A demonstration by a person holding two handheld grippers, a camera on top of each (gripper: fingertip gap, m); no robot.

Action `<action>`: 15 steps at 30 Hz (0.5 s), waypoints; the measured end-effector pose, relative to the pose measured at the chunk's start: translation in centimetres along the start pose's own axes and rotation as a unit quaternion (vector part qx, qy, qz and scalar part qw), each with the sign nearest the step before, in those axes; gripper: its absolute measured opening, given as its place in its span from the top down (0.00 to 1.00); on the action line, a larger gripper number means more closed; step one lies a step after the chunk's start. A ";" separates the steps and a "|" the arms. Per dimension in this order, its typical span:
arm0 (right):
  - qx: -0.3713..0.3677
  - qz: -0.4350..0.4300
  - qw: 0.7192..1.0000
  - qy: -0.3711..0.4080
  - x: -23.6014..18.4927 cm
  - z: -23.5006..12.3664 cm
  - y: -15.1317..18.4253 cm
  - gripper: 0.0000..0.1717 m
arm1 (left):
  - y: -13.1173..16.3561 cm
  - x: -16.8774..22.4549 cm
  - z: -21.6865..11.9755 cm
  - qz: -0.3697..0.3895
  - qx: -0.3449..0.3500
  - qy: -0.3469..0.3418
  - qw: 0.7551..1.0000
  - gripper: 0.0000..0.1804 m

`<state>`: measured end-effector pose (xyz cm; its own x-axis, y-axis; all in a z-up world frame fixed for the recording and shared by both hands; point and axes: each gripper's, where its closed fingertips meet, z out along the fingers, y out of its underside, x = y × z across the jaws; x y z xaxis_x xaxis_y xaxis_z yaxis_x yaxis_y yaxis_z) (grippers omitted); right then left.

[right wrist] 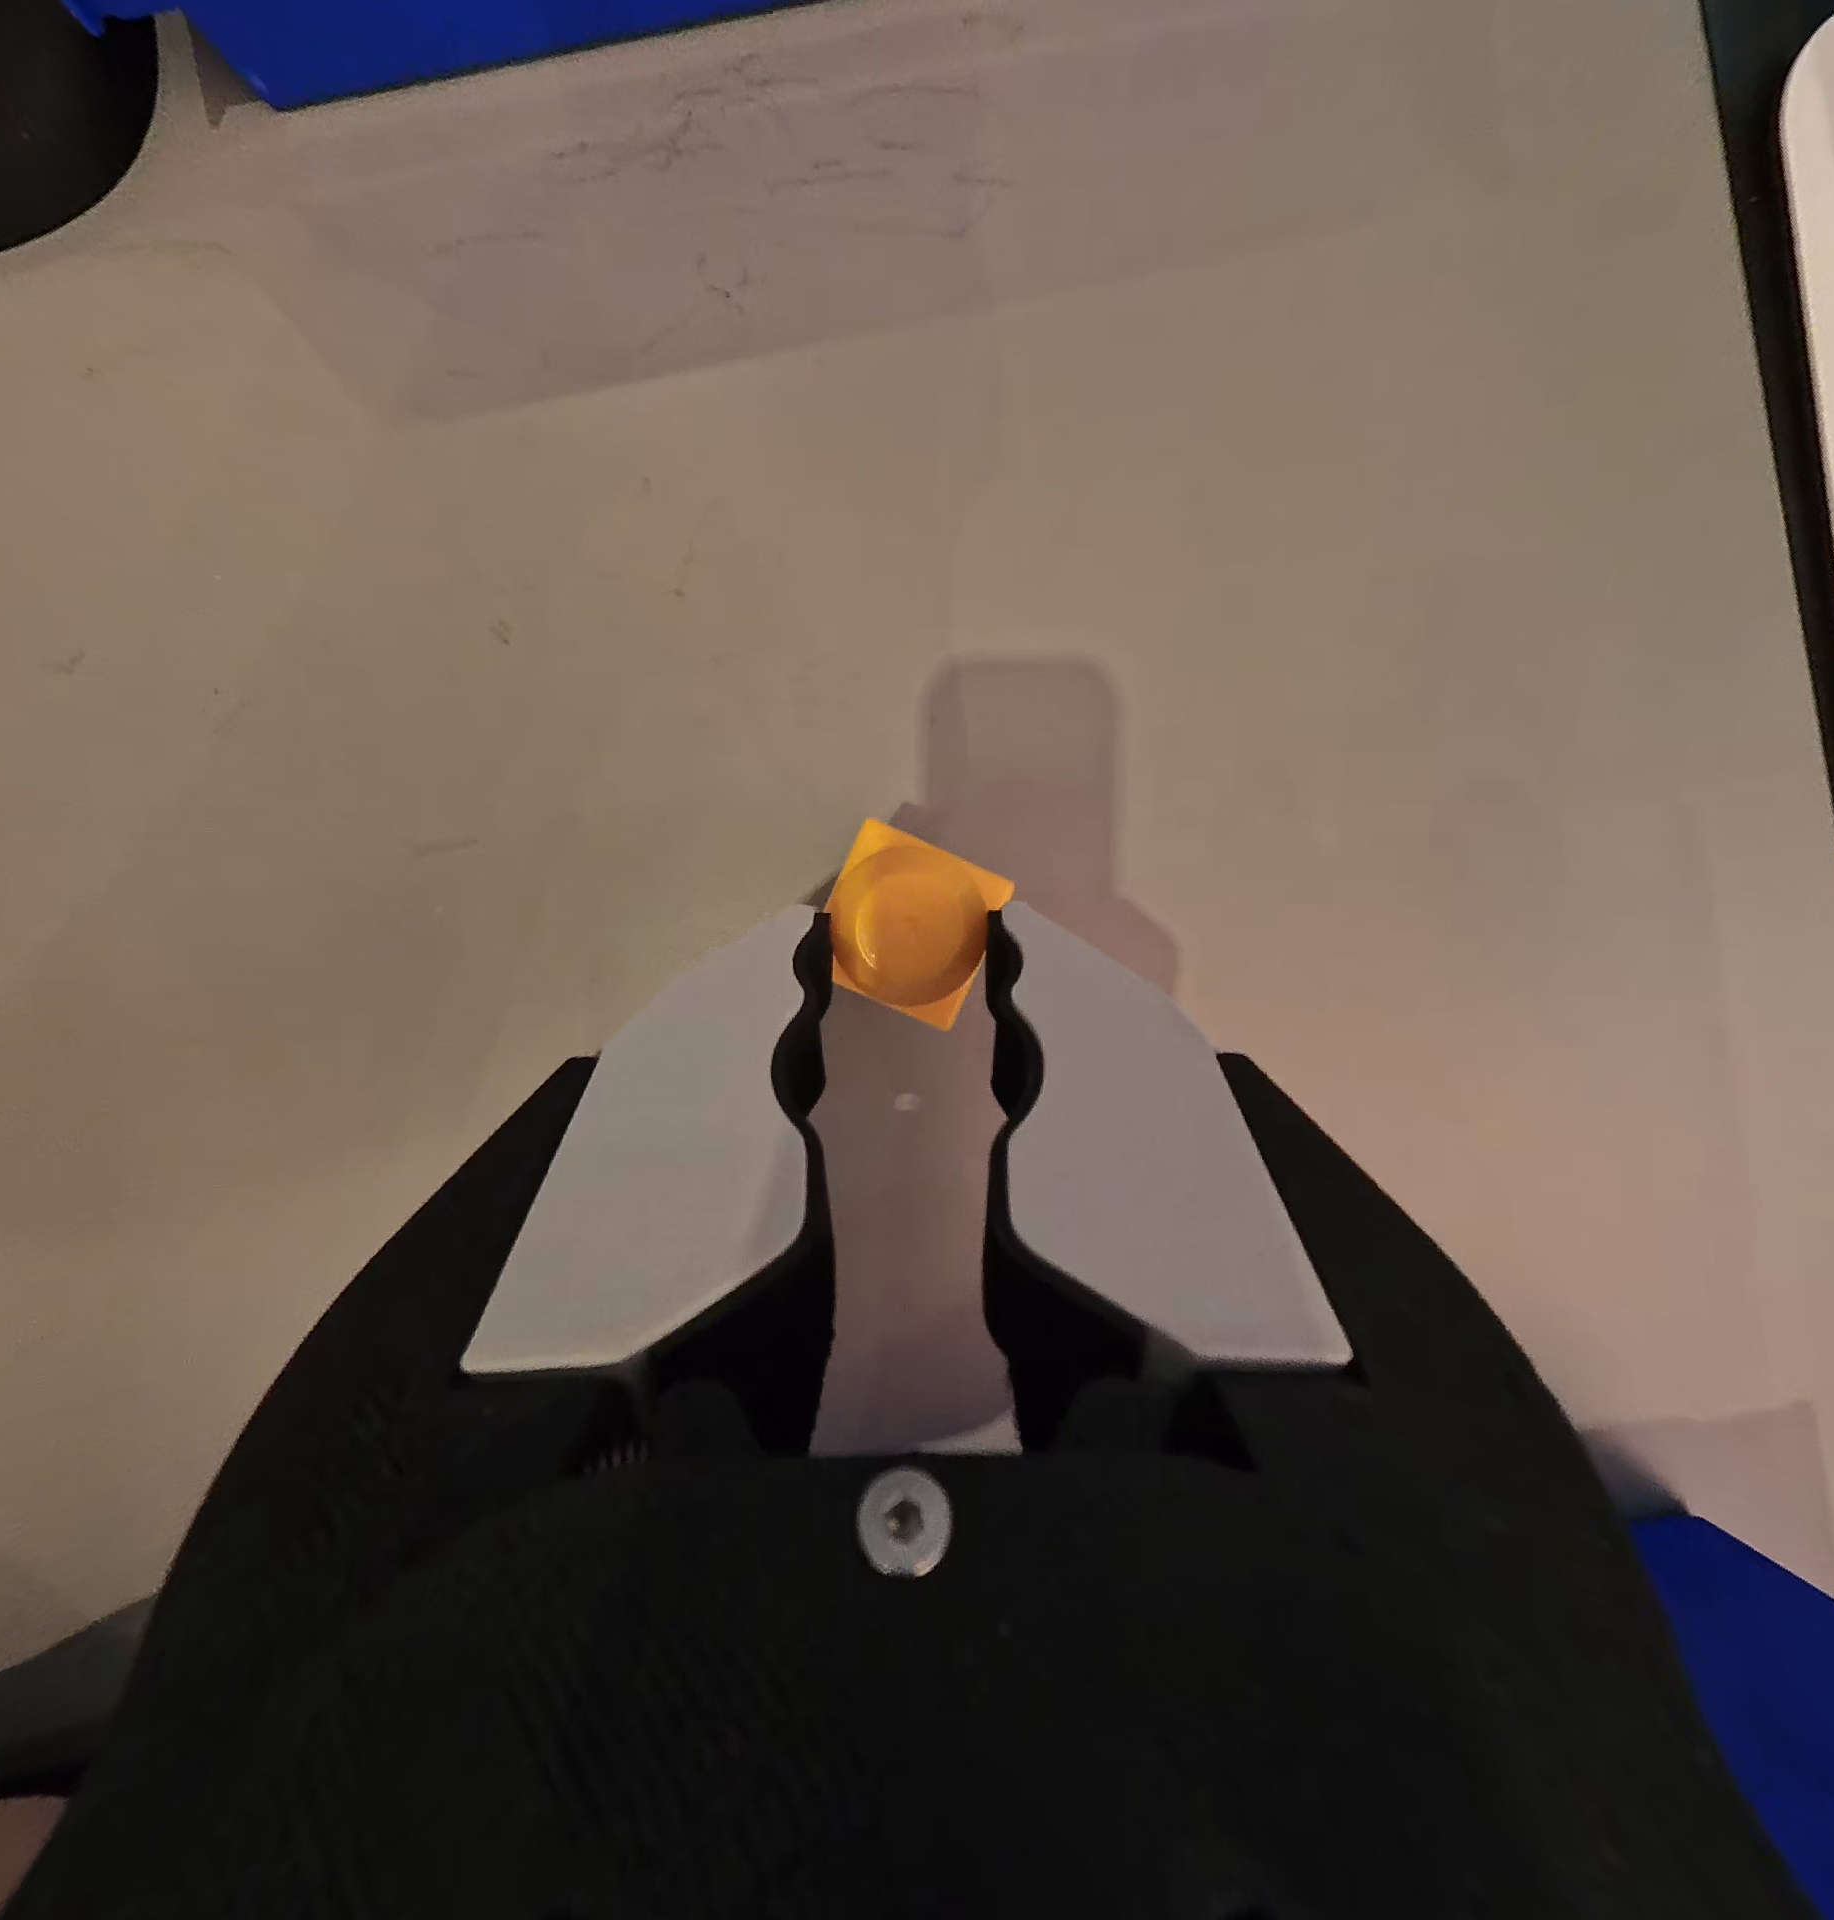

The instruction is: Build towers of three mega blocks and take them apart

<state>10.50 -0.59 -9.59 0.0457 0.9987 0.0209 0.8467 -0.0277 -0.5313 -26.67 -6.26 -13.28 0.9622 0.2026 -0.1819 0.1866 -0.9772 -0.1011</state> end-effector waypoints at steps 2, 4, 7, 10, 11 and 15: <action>-0.001 0.002 1.000 0.003 0.2 0.0 0.1 0.83 | 0.1 0.0 0.4 0.004 -0.010 -0.004 1.000 0.73; 0.000 0.006 1.000 0.006 0.3 0.0 0.1 0.83 | 0.0 0.1 0.7 0.008 -0.012 -0.008 1.000 0.73; 0.006 0.014 1.000 0.008 0.5 -0.1 0.0 0.83 | 0.1 -0.2 1.0 0.023 -0.019 -0.024 0.999 0.77; 0.008 0.024 1.000 0.000 0.4 0.0 0.0 0.83 | 0.2 -0.2 1.1 0.034 -0.023 -0.034 0.999 0.76; 0.007 0.029 1.000 0.000 0.5 0.1 0.1 0.83 | 0.2 -0.2 1.2 0.037 -0.024 -0.036 0.998 0.76; -0.001 0.046 0.999 -0.003 0.8 0.6 0.5 0.83 | 0.3 0.1 1.0 0.067 -0.028 -0.033 0.997 0.77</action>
<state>10.67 0.19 -10.35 0.1208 0.9921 -0.0331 0.8399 -0.1199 -0.5294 -26.68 -6.50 -14.36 0.9645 0.0724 -0.2539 0.0705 -0.9974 -0.0166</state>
